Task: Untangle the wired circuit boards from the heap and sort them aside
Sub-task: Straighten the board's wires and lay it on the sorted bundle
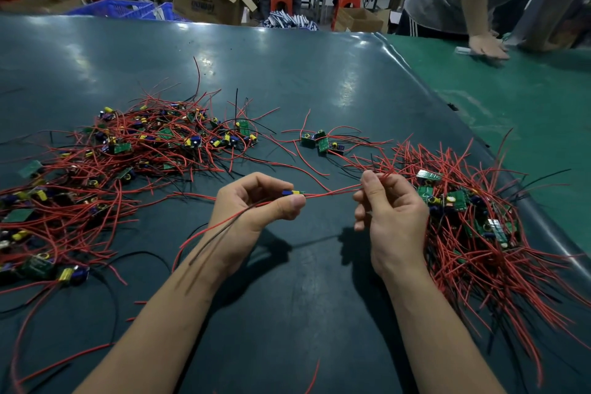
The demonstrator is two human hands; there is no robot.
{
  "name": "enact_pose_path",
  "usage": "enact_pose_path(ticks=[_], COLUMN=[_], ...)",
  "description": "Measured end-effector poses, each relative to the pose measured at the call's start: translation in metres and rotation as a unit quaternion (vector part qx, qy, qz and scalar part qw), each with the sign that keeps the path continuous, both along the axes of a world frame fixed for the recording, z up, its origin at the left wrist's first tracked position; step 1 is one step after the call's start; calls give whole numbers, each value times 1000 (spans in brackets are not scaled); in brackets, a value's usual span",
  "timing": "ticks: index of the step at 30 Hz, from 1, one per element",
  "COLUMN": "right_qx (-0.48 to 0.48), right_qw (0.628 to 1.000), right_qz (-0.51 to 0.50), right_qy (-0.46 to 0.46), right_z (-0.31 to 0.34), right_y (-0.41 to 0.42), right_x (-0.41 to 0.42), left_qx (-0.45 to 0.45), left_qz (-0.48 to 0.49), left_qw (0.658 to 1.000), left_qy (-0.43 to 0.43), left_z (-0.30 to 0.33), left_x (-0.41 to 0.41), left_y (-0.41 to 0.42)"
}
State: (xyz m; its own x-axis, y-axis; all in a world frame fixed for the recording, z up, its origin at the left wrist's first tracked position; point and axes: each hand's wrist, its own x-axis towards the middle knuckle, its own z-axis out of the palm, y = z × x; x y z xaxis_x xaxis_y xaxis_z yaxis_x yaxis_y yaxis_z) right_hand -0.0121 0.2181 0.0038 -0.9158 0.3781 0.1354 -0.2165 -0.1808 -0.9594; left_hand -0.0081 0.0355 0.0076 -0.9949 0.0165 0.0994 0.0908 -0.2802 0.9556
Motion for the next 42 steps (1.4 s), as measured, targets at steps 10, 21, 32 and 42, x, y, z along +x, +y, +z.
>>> enact_pose_path(ticks=[10, 21, 32, 42], right_qx=[-196, -193, -116, -190], right_qw=[978, 951, 979, 980], right_qz=[40, 182, 116, -22], right_qy=[-65, -158, -122, -47], right_z=[5, 3, 2, 6], right_y=[-2, -19, -15, -1], right_x=[0, 4, 4, -2], left_qx=[14, 33, -28, 60], left_qz=[-18, 26, 15, 13], left_qw=[1000, 999, 999, 998], left_qy=[-12, -23, -13, -23], left_z=[-2, -6, -5, 1], left_x=[0, -1, 1, -1], left_y=[3, 6, 10, -1])
